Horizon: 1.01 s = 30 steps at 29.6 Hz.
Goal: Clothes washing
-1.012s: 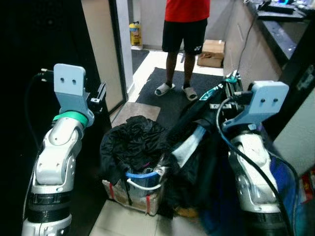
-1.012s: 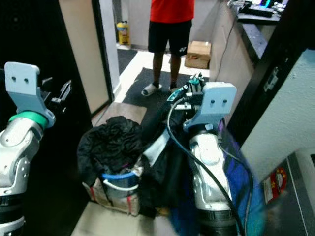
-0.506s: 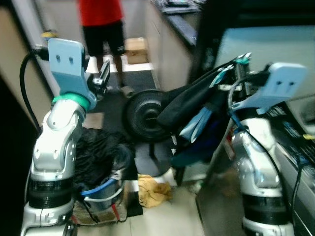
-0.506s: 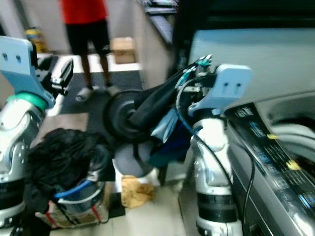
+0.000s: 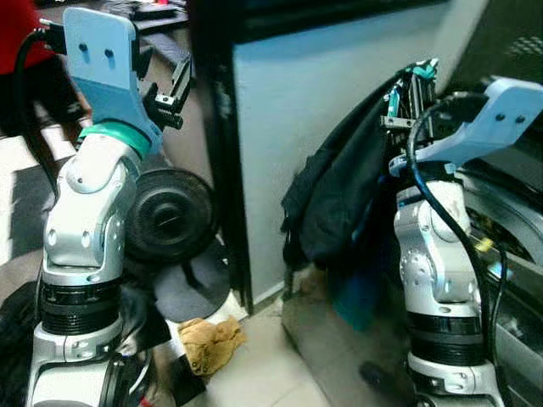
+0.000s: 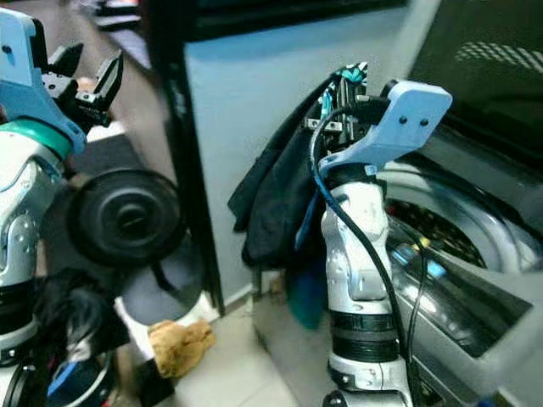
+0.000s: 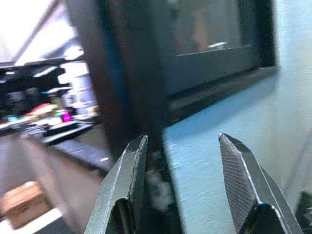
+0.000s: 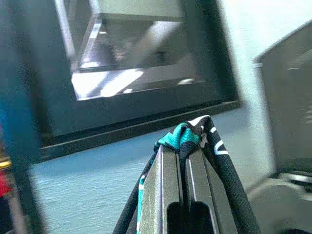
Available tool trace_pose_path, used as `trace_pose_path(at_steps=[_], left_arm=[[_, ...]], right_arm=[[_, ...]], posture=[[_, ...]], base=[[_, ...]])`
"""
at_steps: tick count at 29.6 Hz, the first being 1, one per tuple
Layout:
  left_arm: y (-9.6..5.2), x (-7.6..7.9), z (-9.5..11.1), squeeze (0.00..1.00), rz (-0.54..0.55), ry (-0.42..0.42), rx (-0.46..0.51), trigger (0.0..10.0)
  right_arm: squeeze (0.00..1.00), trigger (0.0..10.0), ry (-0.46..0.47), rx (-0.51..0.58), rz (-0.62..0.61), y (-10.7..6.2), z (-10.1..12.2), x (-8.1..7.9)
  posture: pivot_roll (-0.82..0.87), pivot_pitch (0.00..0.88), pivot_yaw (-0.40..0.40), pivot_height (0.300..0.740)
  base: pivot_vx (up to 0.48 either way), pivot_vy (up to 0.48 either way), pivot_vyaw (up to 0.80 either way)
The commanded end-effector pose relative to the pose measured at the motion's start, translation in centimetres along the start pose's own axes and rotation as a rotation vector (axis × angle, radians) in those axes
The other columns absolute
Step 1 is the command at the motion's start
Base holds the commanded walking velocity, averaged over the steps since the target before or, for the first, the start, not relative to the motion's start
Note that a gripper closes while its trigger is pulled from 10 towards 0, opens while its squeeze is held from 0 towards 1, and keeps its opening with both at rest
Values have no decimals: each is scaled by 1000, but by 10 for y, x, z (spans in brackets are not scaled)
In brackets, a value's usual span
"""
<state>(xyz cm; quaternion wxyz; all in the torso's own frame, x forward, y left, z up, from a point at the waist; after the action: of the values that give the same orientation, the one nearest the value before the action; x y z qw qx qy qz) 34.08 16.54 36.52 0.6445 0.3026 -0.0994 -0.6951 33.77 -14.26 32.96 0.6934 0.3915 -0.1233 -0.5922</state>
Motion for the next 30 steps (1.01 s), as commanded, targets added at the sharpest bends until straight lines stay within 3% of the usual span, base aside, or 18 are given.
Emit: trace_pose_path(at_steps=[1,30], left_arm=[[2,-4,6,0,7,-4,19,10000],[-1,-1,-4,0,9,-21,-18,10000]], right_arm=[[0,10000,29,33,6,3,4,-4],[0,10000,39,19,-12,4,-2,4]], posture=[[106,0,95,740],[101,0,85,740]], base=[[0,0,-800],[0,0,-800]])
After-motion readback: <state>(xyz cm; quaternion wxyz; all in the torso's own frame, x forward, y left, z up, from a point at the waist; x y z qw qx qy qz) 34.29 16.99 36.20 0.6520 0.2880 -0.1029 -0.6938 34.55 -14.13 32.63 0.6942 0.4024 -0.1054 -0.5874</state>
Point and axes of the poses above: a point about 5 cm out from each wrist's last joint towards the gripper, its own y axis pointing out of the wrist towards the gripper, its own z axis along the axis of the wrist's last joint, x = y × z, the point moved 2 cm from there along y, pointing out of the wrist towards the gripper, and after that the axes turned 11 degrees about y, right-handed, at the moved point
